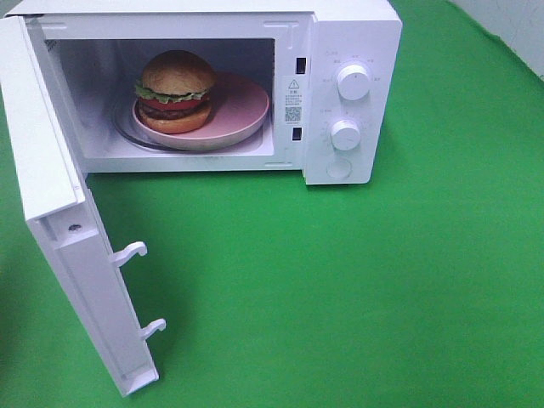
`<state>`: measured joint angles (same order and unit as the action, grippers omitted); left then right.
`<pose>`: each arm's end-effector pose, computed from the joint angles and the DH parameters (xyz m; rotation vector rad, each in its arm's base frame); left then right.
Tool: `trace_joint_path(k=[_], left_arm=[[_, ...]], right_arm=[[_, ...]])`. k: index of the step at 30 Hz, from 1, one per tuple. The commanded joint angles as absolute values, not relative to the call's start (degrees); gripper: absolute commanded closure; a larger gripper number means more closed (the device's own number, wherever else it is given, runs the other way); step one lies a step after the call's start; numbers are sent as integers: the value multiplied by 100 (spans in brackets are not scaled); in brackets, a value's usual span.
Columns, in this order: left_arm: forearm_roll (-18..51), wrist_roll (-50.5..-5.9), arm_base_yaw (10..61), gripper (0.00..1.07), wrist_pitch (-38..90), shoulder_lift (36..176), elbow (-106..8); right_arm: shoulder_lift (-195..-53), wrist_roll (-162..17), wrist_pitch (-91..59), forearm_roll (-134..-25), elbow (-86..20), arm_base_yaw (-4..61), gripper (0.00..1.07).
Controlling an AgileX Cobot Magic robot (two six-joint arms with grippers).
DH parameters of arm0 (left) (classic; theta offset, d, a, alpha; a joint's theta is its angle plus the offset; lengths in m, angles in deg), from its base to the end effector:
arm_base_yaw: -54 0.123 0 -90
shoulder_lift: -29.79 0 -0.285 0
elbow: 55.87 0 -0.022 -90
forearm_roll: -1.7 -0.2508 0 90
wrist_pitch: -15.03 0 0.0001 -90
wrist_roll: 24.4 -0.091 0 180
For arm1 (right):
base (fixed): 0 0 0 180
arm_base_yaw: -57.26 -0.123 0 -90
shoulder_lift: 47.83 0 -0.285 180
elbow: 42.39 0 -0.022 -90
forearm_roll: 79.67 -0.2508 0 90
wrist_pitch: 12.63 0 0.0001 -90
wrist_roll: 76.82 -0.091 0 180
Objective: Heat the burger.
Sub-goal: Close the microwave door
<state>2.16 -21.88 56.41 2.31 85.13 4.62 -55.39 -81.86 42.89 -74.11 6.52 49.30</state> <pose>0.1617 0.0070 0.2472 -0.0857 1.7976 -0.0054 -0.0004 -0.0074 0.2835 -0.0507 1.9506 0.0355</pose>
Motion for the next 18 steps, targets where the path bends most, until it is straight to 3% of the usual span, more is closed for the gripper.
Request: trace_joint_path(k=[1,7,13,18], left_arm=[[170,-2039,5658,107,-365,8897,479],[-403,-1569,5658,107,-1597,9860,479],[-1876,-836,5658,107,-2823,10879,479],[-2489,-773,5658,107,-3636,11412,479]], right_arm=[[-5379,-8261,4231,-7382,652,4964,38],[-5379,-8261,4231,-7382,652,4964,38],[-5379,-8261,4231,-7382,652,4964,38],[-5379,-8261,4231,-7382,652,4964,38]])
